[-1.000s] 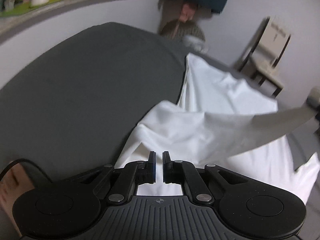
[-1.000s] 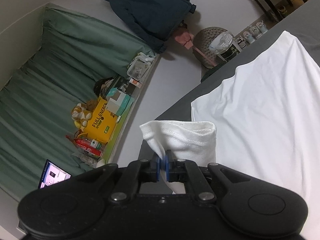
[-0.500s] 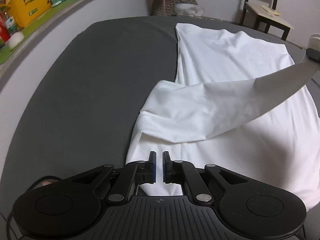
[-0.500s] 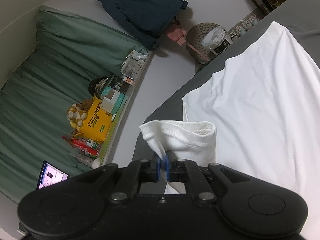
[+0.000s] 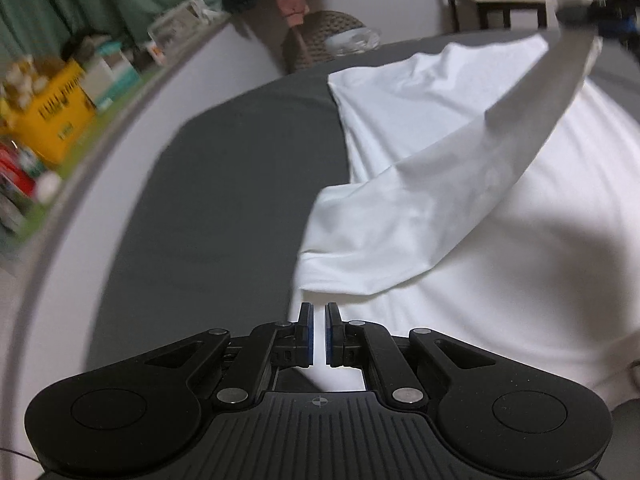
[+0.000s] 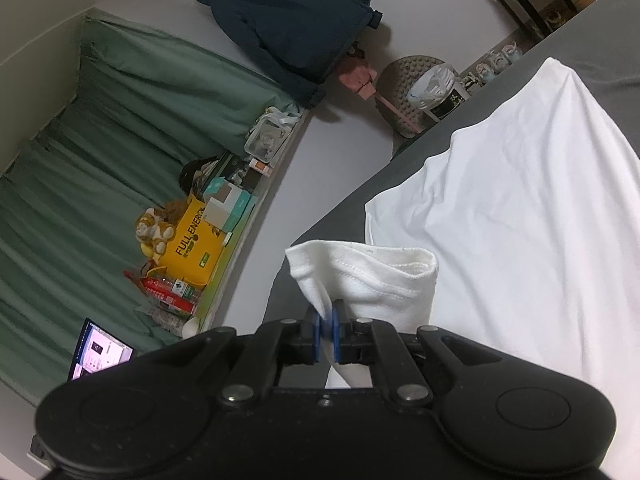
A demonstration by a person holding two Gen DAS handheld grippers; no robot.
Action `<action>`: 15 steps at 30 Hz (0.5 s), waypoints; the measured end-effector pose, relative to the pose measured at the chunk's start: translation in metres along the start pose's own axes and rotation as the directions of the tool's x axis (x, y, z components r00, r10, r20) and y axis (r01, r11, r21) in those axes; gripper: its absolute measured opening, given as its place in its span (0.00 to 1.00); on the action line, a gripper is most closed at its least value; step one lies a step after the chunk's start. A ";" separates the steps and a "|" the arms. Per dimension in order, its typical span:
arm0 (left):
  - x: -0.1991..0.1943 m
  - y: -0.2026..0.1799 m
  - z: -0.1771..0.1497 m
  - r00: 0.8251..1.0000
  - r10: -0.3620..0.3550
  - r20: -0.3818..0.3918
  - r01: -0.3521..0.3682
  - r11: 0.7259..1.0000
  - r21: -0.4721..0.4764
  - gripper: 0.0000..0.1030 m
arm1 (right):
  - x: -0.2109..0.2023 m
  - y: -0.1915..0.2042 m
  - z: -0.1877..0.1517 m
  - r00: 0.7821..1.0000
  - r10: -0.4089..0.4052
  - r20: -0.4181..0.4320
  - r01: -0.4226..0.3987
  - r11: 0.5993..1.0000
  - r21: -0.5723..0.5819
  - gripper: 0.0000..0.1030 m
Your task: Fold clothes
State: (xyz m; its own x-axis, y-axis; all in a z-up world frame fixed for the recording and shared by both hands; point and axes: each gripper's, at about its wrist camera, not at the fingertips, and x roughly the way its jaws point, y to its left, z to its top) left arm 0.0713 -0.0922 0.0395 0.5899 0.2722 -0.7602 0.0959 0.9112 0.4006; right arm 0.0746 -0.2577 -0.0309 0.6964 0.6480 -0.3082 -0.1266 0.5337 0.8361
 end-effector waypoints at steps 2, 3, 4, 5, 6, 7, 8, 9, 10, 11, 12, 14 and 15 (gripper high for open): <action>-0.003 -0.009 -0.001 1.000 0.003 -0.001 -0.003 0.998 0.064 0.03 | 0.000 -0.002 0.001 1.000 -0.011 0.006 0.011 1.000 0.011 0.08; -0.005 -0.013 -0.002 1.000 -0.007 0.000 0.007 0.995 0.098 0.03 | -0.001 -0.004 0.002 1.000 -0.016 0.007 0.016 1.000 0.017 0.08; -0.008 -0.018 -0.005 1.000 -0.011 0.012 0.010 0.991 0.133 0.03 | -0.002 -0.006 0.002 1.000 -0.021 0.009 0.021 1.000 0.022 0.08; -0.011 -0.022 -0.007 1.000 -0.016 0.023 0.012 0.986 0.168 0.03 | -0.003 -0.008 0.002 1.000 -0.025 0.009 0.025 0.999 0.026 0.08; -0.013 -0.027 -0.009 0.999 -0.034 0.017 0.030 0.979 0.200 0.03 | -0.003 -0.009 0.001 1.000 -0.028 0.009 0.028 0.999 0.026 0.08; -0.016 -0.032 -0.011 0.999 -0.050 0.014 0.045 0.970 0.237 0.03 | -0.004 -0.011 0.000 0.999 -0.031 0.008 0.031 0.999 0.028 0.08; -0.020 -0.038 -0.015 0.998 -0.053 0.027 0.044 0.961 0.272 0.03 | -0.005 -0.013 -0.001 0.999 -0.032 0.006 0.032 0.999 0.031 0.08; -0.024 -0.044 -0.018 0.998 -0.058 0.030 0.046 0.952 0.303 0.03 | -0.006 -0.015 -0.003 0.999 -0.034 0.003 0.034 0.999 0.036 0.08; -0.029 -0.049 -0.020 0.997 -0.063 0.033 0.048 0.941 0.334 0.03 | -0.006 -0.017 -0.004 0.999 -0.036 0.001 0.036 0.999 0.040 0.08; -0.033 -0.055 -0.022 0.997 -0.068 0.036 0.050 0.930 0.364 0.03 | -0.007 -0.019 -0.005 0.999 -0.038 -0.001 0.038 0.998 0.045 0.08; -0.039 -0.058 -0.024 0.995 -0.088 0.041 0.066 0.924 0.376 0.03 | -0.007 -0.020 -0.006 0.999 -0.040 -0.003 0.040 0.998 0.048 0.08; -0.051 -0.058 -0.026 0.984 -0.162 0.068 0.125 0.919 0.375 0.03 | -0.007 -0.022 -0.007 0.999 -0.043 -0.007 0.043 0.998 0.052 0.08; -0.057 -0.054 -0.025 0.978 -0.188 0.086 0.146 0.923 0.357 0.03 | -0.008 -0.023 -0.008 0.999 -0.044 -0.009 0.045 0.998 0.054 0.08</action>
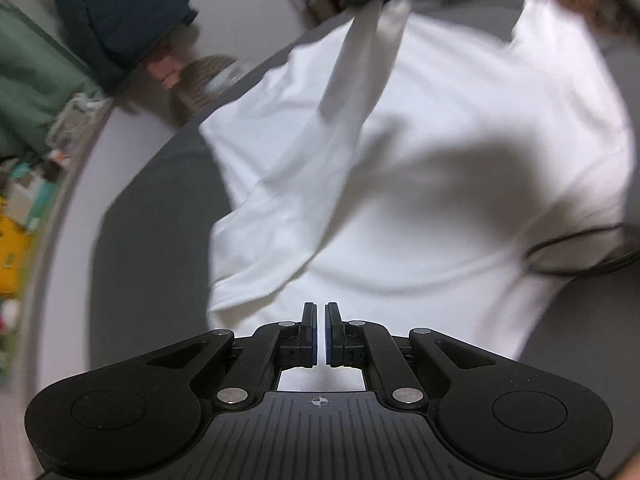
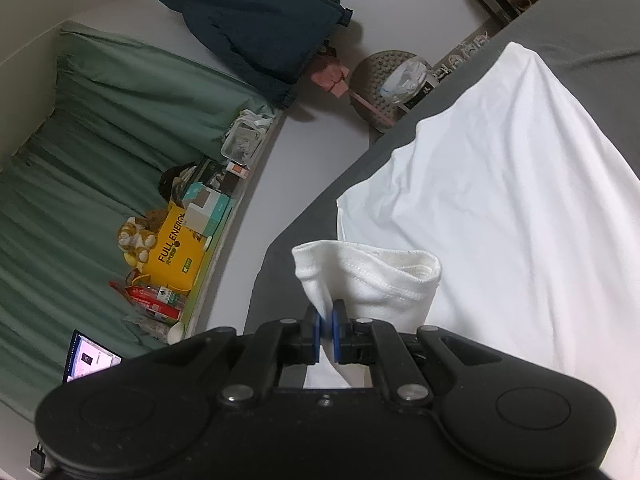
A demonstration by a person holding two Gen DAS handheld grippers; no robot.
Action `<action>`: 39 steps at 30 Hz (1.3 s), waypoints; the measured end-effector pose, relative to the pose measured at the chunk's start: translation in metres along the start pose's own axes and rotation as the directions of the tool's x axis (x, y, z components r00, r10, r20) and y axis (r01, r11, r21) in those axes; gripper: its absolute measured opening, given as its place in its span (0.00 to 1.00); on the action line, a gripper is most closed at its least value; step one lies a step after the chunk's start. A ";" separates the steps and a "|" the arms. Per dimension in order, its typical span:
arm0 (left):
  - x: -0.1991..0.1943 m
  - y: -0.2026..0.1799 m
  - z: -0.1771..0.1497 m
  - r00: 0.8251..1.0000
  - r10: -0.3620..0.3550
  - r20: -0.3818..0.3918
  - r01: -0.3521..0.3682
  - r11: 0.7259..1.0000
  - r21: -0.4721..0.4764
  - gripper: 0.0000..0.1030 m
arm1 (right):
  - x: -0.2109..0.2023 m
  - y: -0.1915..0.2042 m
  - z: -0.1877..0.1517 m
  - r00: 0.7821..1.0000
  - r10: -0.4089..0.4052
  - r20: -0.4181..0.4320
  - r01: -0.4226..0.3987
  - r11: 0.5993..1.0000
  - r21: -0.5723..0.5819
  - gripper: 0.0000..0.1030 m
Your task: Fold clothes
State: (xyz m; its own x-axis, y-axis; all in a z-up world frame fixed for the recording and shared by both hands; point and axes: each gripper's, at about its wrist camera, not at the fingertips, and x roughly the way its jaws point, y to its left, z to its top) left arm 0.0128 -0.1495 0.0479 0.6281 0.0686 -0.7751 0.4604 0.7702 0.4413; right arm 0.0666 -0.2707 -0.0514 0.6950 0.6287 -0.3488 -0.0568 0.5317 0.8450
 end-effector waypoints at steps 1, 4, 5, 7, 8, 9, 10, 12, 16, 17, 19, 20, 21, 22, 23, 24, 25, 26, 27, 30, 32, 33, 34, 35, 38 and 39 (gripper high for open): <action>-0.006 0.002 0.000 0.999 -0.018 0.026 0.018 1.000 -0.021 0.03 | 0.000 -0.001 -0.001 1.000 -0.001 -0.002 0.001 1.000 0.001 0.08; -0.022 0.013 0.000 0.994 -0.008 0.106 0.018 0.995 -0.094 0.03 | -0.001 -0.001 -0.001 1.000 -0.002 -0.005 0.002 1.000 0.001 0.08; -0.027 0.018 0.000 0.991 0.007 0.132 0.009 0.993 -0.121 0.03 | 0.000 -0.001 -0.001 1.000 -0.001 -0.006 0.001 1.000 0.000 0.08; -0.035 0.025 0.000 0.987 0.019 0.160 0.006 0.988 -0.156 0.03 | 0.000 0.000 -0.001 1.000 0.000 -0.007 0.000 1.000 -0.003 0.08; -0.038 0.028 0.000 0.985 0.023 0.170 0.005 0.987 -0.160 0.03 | 0.001 0.000 -0.001 1.000 0.000 -0.008 0.000 1.000 -0.003 0.08; -0.039 0.030 0.000 0.985 0.012 0.174 0.014 0.988 -0.151 0.03 | 0.001 0.001 -0.001 1.000 0.001 -0.008 -0.001 1.000 -0.003 0.08; -0.039 0.032 0.000 0.985 -0.004 0.174 0.031 0.988 -0.152 0.03 | 0.002 0.001 -0.001 1.000 0.002 -0.008 -0.002 1.000 -0.003 0.08; -0.037 0.033 0.000 0.985 0.034 0.168 -0.005 0.985 -0.171 0.03 | 0.001 0.001 0.000 1.000 0.005 -0.007 -0.005 1.000 -0.003 0.08; -0.029 0.031 0.001 0.982 0.120 0.142 -0.095 0.980 -0.174 0.03 | 0.002 0.003 -0.001 1.000 0.007 -0.006 -0.007 1.000 -0.006 0.08; -0.028 0.032 0.002 0.984 0.108 0.144 -0.082 0.982 -0.171 0.03 | 0.002 0.003 -0.001 1.000 0.008 -0.007 -0.008 1.000 -0.006 0.08; -0.026 0.034 0.003 0.986 0.082 0.148 -0.057 0.985 -0.165 0.03 | 0.002 0.003 -0.002 1.000 0.007 -0.009 -0.007 1.000 -0.007 0.08; -0.026 0.035 0.002 0.985 0.073 0.158 -0.046 0.985 -0.169 0.03 | 0.002 0.003 -0.002 1.000 0.007 -0.010 -0.007 1.000 -0.007 0.08; -0.029 0.037 -0.001 0.981 0.066 0.181 -0.033 0.983 -0.180 0.03 | 0.002 0.003 -0.002 1.000 0.006 -0.011 -0.007 1.000 -0.006 0.08; -0.030 0.039 -0.004 0.976 0.056 0.209 -0.015 0.982 -0.191 0.03 | 0.002 0.003 -0.002 1.000 0.006 -0.012 -0.006 1.000 -0.006 0.08; -0.031 0.042 -0.006 0.970 0.046 0.237 0.003 0.980 -0.200 0.03 | 0.002 0.003 -0.003 1.000 0.006 -0.012 -0.006 1.000 -0.007 0.08; -0.029 0.042 -0.006 0.972 0.043 0.231 0.003 0.981 -0.195 0.03 | 0.002 0.003 -0.003 1.000 0.006 -0.013 -0.006 1.000 -0.007 0.08; -0.028 0.043 -0.006 0.973 0.040 0.226 0.003 0.982 -0.189 0.03 | 0.002 0.003 -0.003 1.000 0.005 -0.014 -0.006 1.000 -0.007 0.08; -0.025 0.042 -0.006 0.976 0.035 0.215 0.002 0.986 -0.169 0.03 | 0.002 0.003 -0.003 1.000 0.004 -0.016 -0.004 1.000 -0.007 0.08; -0.022 0.043 -0.006 0.977 0.022 0.212 0.014 0.986 -0.164 0.03 | 0.003 0.003 -0.004 1.000 0.003 -0.017 -0.003 1.000 -0.007 0.08; -0.016 0.049 -0.006 0.980 -0.034 0.196 0.069 0.983 -0.172 0.03 | 0.004 0.004 -0.005 1.000 0.001 -0.020 -0.002 1.000 -0.007 0.08; -0.014 0.053 -0.006 0.977 -0.075 0.198 0.111 0.978 -0.178 0.03 | 0.004 0.004 -0.005 1.000 0.003 -0.020 -0.003 1.000 -0.007 0.08; -0.014 0.052 -0.007 0.975 -0.081 0.205 0.118 0.978 -0.174 0.03 | 0.005 0.004 -0.006 1.000 0.003 -0.021 -0.003 1.000 -0.007 0.08; -0.014 0.051 -0.008 0.973 -0.087 0.212 0.125 0.978 -0.170 0.03 | 0.005 0.004 -0.006 1.000 0.003 -0.022 -0.003 1.000 -0.007 0.08; -0.015 0.050 -0.009 0.973 -0.089 0.211 0.125 0.978 -0.164 0.03 | 0.005 0.004 -0.006 1.000 0.003 -0.023 -0.003 1.000 -0.008 0.08; -0.013 0.050 -0.010 0.965 -0.166 0.205 0.198 0.969 -0.147 0.04 | 0.005 0.005 -0.006 1.000 0.003 -0.026 -0.004 1.000 -0.012 0.08; -0.013 0.048 -0.011 0.964 -0.176 0.199 0.206 0.969 -0.140 0.04 | 0.005 0.005 -0.006 1.000 0.004 -0.026 -0.004 1.000 -0.013 0.08</action>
State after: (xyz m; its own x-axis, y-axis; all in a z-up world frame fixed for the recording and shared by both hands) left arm 0.0201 -0.1065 0.0743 0.6493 -0.1954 -0.7350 0.4875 0.8488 0.2049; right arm 0.0656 -0.2611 -0.0517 0.6757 0.6454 -0.3562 -0.0692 0.5365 0.8410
